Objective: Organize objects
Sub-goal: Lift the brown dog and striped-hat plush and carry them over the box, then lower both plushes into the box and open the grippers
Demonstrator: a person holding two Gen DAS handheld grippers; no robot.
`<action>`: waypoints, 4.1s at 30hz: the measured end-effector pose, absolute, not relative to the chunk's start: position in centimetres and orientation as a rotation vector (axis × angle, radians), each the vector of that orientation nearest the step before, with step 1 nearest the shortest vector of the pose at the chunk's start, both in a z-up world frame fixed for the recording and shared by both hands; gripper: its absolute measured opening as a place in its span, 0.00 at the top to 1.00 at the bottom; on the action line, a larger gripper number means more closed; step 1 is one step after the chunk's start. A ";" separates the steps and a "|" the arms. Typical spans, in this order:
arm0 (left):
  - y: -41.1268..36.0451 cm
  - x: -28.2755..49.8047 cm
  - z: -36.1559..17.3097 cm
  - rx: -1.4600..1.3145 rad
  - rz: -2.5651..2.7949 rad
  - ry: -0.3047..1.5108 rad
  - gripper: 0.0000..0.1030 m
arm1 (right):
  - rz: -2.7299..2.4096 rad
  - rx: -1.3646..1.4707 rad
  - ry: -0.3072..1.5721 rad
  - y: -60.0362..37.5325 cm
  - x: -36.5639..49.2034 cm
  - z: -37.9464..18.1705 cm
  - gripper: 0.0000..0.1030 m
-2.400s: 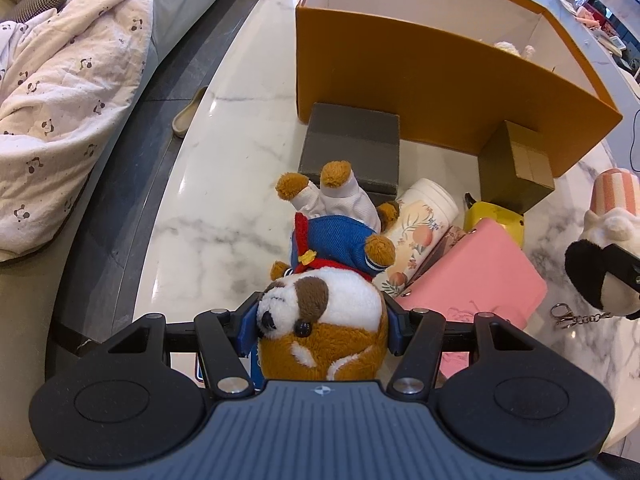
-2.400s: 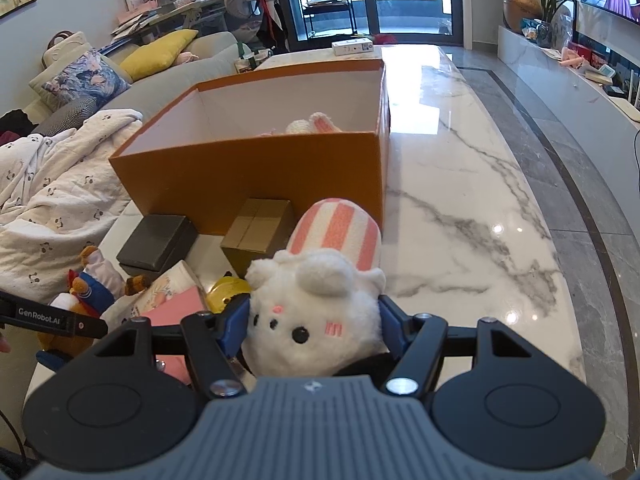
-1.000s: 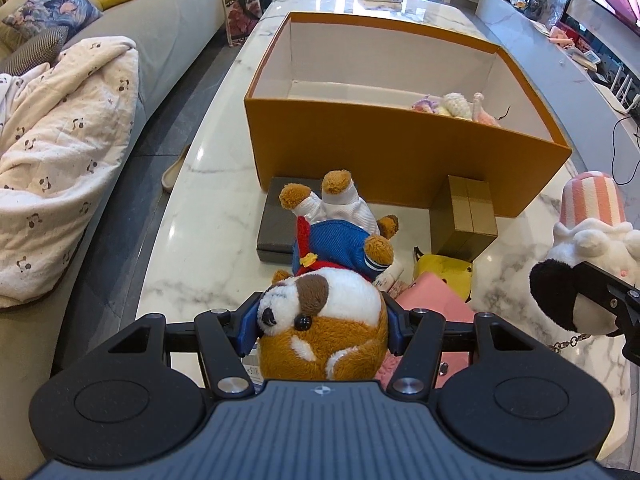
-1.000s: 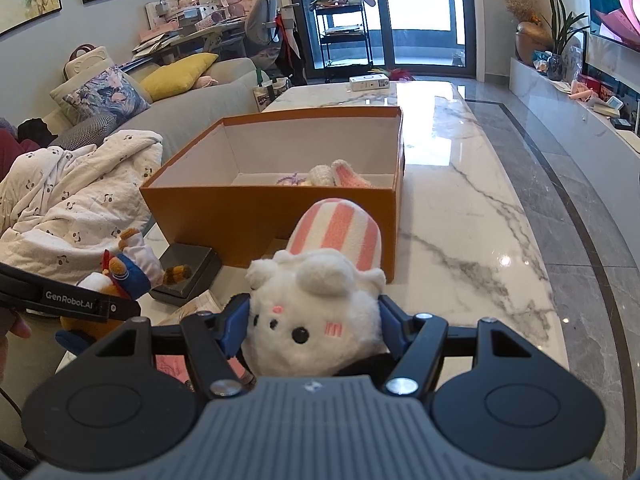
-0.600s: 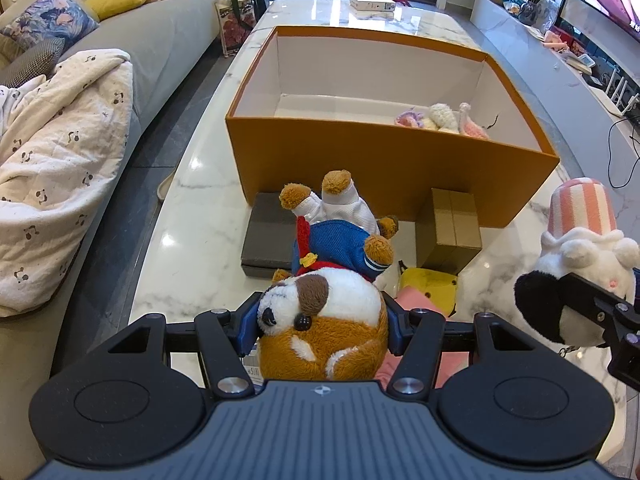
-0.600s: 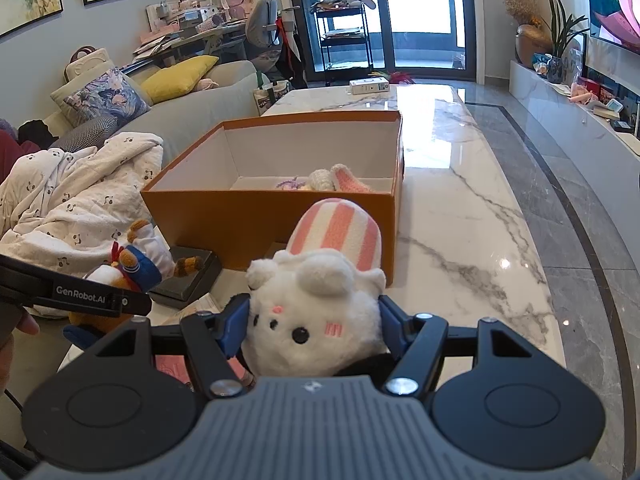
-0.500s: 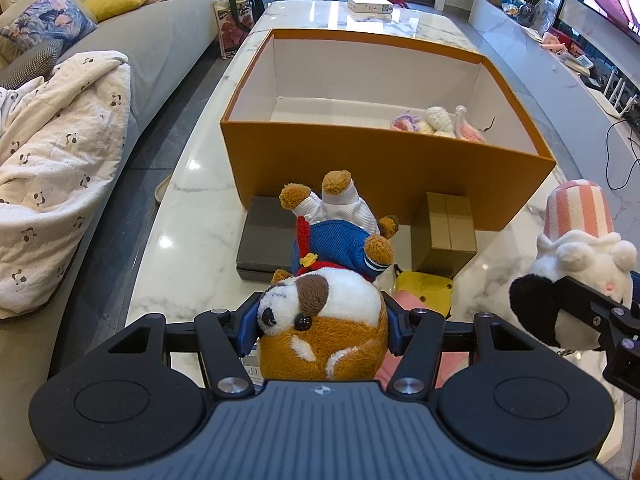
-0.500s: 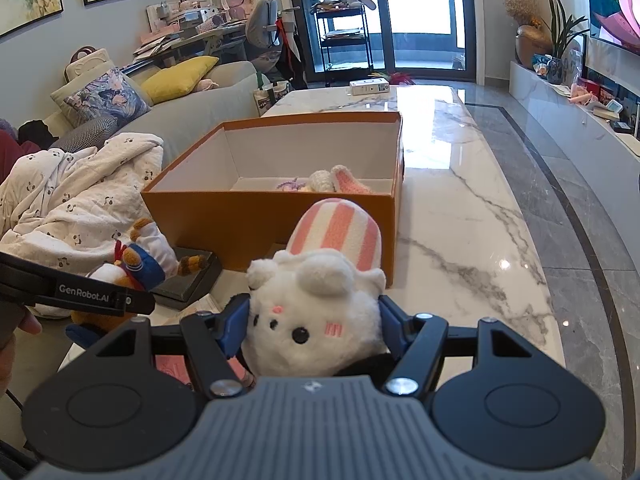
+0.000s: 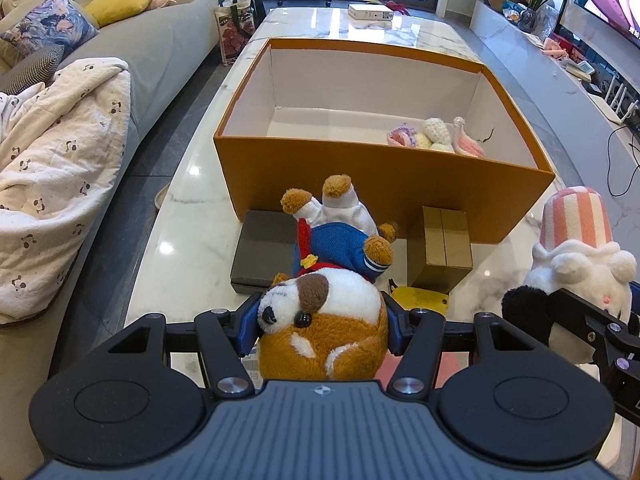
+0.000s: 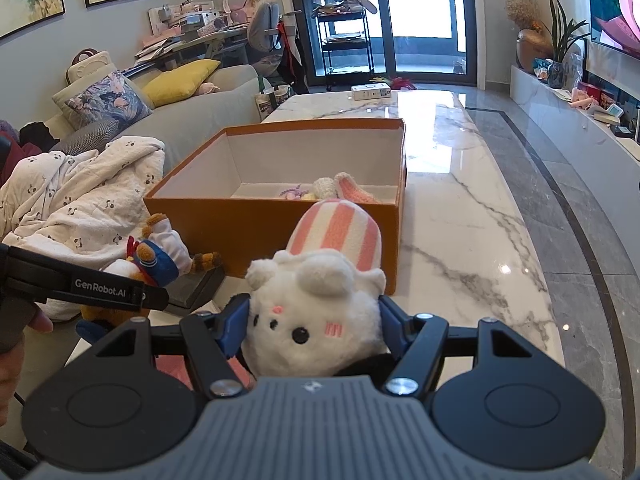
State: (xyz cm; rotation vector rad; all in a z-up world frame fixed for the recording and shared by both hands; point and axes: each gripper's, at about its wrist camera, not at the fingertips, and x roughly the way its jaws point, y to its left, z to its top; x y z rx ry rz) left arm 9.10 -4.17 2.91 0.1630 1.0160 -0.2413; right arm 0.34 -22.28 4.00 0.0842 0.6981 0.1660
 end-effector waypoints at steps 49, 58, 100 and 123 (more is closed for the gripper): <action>-9.9 27.6 -0.3 0.202 -0.214 1.057 0.34 | 0.096 0.110 0.743 -19.7 20.3 2.6 0.34; -10.6 28.1 -1.5 0.233 -0.193 1.090 0.34 | 0.094 0.146 0.777 -19.5 19.9 2.7 0.33; -11.4 28.1 -1.9 0.287 -0.193 1.114 0.31 | 0.036 0.020 0.869 -18.3 20.9 1.1 0.30; -9.2 26.9 0.8 0.153 -0.267 1.121 0.26 | 0.011 -0.017 0.816 -17.0 18.9 2.5 0.17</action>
